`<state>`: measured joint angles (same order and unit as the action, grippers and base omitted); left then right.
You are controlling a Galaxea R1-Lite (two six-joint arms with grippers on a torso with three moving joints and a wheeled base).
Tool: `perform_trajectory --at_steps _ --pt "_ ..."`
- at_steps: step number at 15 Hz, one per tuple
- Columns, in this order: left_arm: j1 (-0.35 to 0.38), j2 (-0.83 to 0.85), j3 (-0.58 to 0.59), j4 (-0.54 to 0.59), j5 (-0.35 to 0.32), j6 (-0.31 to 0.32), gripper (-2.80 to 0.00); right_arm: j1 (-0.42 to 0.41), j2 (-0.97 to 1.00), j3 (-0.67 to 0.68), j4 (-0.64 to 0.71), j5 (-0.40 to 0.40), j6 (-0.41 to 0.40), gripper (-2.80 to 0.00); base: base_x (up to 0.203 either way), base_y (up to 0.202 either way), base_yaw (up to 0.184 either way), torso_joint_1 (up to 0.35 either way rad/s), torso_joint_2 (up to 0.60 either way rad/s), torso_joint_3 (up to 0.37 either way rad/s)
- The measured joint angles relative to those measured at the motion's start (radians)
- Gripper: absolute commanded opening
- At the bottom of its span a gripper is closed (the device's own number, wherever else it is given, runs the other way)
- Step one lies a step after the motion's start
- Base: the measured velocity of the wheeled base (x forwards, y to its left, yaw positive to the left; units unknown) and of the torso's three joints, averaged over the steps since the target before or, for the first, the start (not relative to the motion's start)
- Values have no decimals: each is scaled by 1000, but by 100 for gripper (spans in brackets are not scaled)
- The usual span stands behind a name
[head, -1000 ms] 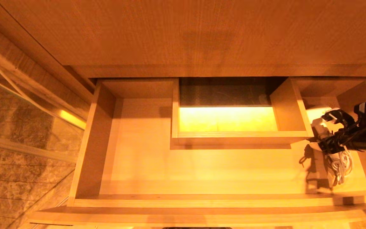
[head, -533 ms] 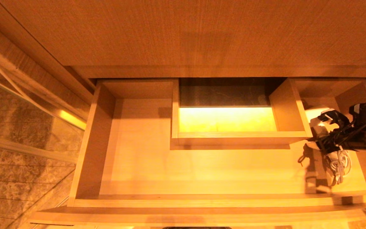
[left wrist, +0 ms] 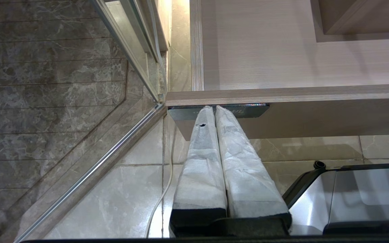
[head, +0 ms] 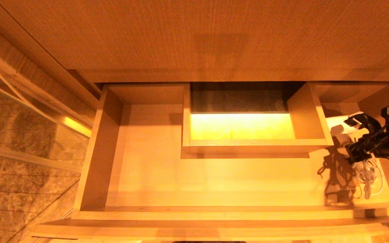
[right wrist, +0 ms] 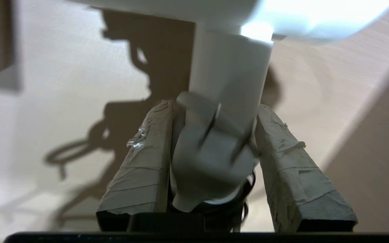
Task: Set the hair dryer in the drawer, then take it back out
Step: Pick up the hairdryer
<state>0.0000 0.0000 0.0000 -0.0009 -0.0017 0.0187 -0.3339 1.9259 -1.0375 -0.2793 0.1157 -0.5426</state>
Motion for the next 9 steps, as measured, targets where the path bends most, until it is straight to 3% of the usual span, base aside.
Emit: perform_trajectory --at_steps 9 --pt "0 0 0 0 0 0 -280 -73 -383 152 119 -13 -21 -280 0 0 0 0 0 0"
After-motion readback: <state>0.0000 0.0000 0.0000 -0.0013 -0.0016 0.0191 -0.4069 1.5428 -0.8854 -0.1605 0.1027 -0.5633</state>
